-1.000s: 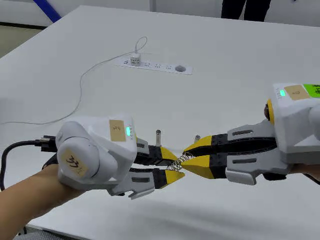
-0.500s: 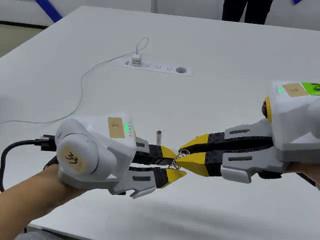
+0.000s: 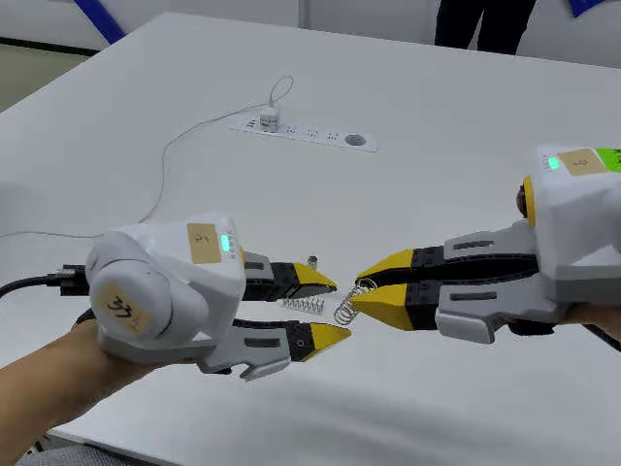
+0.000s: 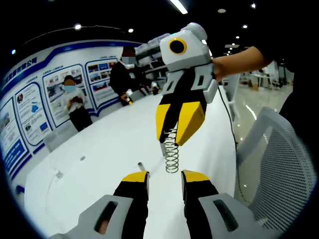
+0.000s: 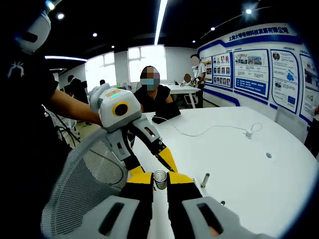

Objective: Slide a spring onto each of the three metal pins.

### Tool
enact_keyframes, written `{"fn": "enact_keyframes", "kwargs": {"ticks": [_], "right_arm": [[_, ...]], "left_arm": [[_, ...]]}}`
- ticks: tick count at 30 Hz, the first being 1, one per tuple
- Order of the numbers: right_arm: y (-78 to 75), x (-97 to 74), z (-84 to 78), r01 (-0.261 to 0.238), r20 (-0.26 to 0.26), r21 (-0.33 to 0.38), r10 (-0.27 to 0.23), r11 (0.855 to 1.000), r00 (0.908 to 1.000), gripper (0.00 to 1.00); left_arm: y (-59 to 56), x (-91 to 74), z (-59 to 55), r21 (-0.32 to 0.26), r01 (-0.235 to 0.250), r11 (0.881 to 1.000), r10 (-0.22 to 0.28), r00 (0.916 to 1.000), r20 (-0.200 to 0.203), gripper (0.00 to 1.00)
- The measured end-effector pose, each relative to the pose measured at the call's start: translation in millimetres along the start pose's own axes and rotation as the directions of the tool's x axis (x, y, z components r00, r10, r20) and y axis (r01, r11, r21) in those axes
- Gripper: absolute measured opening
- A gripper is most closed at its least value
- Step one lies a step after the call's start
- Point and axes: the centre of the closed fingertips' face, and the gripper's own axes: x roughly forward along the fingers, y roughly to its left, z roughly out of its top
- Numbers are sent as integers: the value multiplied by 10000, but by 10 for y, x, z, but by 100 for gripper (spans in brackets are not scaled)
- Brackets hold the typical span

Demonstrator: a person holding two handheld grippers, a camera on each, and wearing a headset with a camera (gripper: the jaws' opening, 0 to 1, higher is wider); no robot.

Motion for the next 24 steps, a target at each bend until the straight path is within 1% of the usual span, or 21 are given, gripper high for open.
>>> {"fn": "enact_keyframes", "kwargs": {"ticks": [3, 5, 6, 8, 12, 14, 17, 19, 24], "right_arm": [[-62, -24, -9, 214, -70, -1, -214, 9998, 9997, 10], [-118, -49, -29, 370, -184, 7, -370, 9993, 9991, 10], [-140, -59, -37, 435, -235, -3, -435, 9991, 9988, 10], [-188, -79, -59, 561, -323, 68, -558, 9984, 9979, 10], [-302, -103, -112, 932, -501, 229, -919, 9954, 9945, 10], [-349, -107, -153, 1048, -671, 243, -1030, 9942, 9924, 10], [-405, -117, -189, 1189, -792, 295, -1163, 9925, 9901, 10], [-470, -129, -224, 1368, -887, 447, -1325, 9896, 9872, 10], [-567, -143, -270, 1575, -1031, 555, -1512, 9860, 9831, 10]], "left_arm": [[44, -11, -44, -192, -145, 9997, 145, 9999, -11, 31], [59, -24, -112, -371, -213, 9991, 206, 9996, -185, 31], [64, -31, -131, -367, -264, 9990, 257, 9995, -187, 32], [81, -54, -173, -630, -392, 9972, 382, 9991, -168, 35], [98, -101, -229, -1112, -528, 9924, 534, 9986, 30, 45], [108, -121, -268, -1212, -619, 9907, 623, 9981, -1, 48], [133, -151, -308, -1362, -755, 9878, 762, 9971, -6, 50], [175, -179, -342, -1599, -922, 9828, 938, 9956, 22, 52], [239, -235, -393, -2019, -1119, 9730, 1159, 9932, 79, 58]]}}
